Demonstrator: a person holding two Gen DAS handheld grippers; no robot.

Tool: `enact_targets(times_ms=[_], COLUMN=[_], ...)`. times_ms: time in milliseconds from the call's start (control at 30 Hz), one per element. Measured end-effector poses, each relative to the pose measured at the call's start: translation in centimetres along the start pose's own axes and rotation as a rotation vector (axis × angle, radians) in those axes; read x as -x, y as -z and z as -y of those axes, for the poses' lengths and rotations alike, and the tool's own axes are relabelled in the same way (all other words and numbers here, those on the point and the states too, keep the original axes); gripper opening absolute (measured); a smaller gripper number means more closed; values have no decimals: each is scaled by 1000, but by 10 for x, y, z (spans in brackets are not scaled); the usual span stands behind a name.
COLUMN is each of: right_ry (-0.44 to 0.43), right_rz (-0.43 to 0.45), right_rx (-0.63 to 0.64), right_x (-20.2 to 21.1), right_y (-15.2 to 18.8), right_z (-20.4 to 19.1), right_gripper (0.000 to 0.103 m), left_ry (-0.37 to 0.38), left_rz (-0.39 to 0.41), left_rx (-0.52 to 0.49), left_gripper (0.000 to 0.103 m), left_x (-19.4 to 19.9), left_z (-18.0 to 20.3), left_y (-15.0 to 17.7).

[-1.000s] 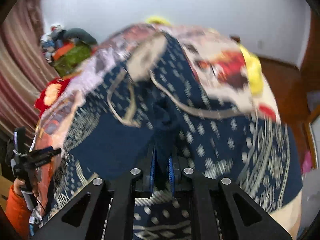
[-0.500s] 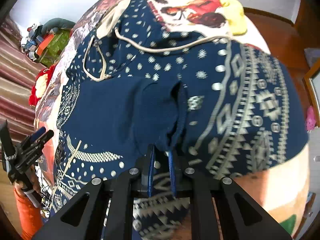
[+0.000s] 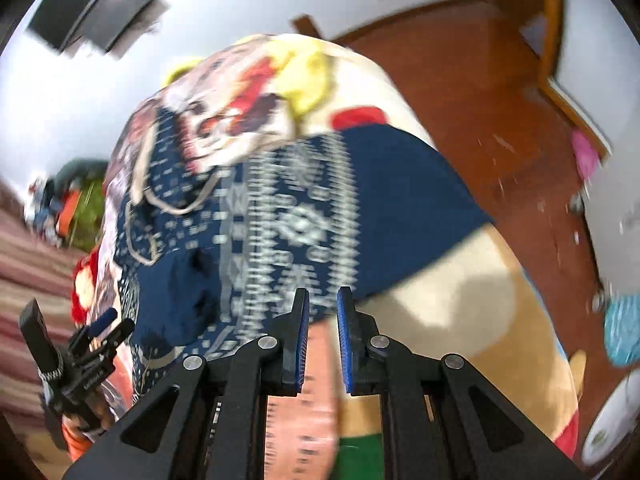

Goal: Fold large clothes

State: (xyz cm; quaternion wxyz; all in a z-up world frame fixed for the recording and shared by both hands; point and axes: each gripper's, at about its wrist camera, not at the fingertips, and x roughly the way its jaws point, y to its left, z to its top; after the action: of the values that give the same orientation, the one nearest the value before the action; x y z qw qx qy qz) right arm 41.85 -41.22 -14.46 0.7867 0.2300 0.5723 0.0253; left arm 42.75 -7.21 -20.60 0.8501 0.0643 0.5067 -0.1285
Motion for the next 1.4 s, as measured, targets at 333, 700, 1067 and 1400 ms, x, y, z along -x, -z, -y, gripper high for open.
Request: enact_targets(times_ms=[333, 700, 1067, 1400], right_ry=[-103, -233, -65, -147], right_rz=[-22, -56, 51, 183], right_rx=[-241, -365, -114, 32], right_x=[-20, -54, -58, -27], right_y=[-13, -24, -42, -50], right_z=[65, 84, 34, -29], right_gripper=[10, 51, 33, 7], left_ry=[31, 44, 3, -7], left_rz=[-98, -89, -46, 44], left_rx=[31, 56, 54, 142], left_gripper=[66, 69, 69, 69], left_x=[-43, -51, -35, 6], left_z=[16, 13, 8, -31], left_y=[-9, -14, -11, -6])
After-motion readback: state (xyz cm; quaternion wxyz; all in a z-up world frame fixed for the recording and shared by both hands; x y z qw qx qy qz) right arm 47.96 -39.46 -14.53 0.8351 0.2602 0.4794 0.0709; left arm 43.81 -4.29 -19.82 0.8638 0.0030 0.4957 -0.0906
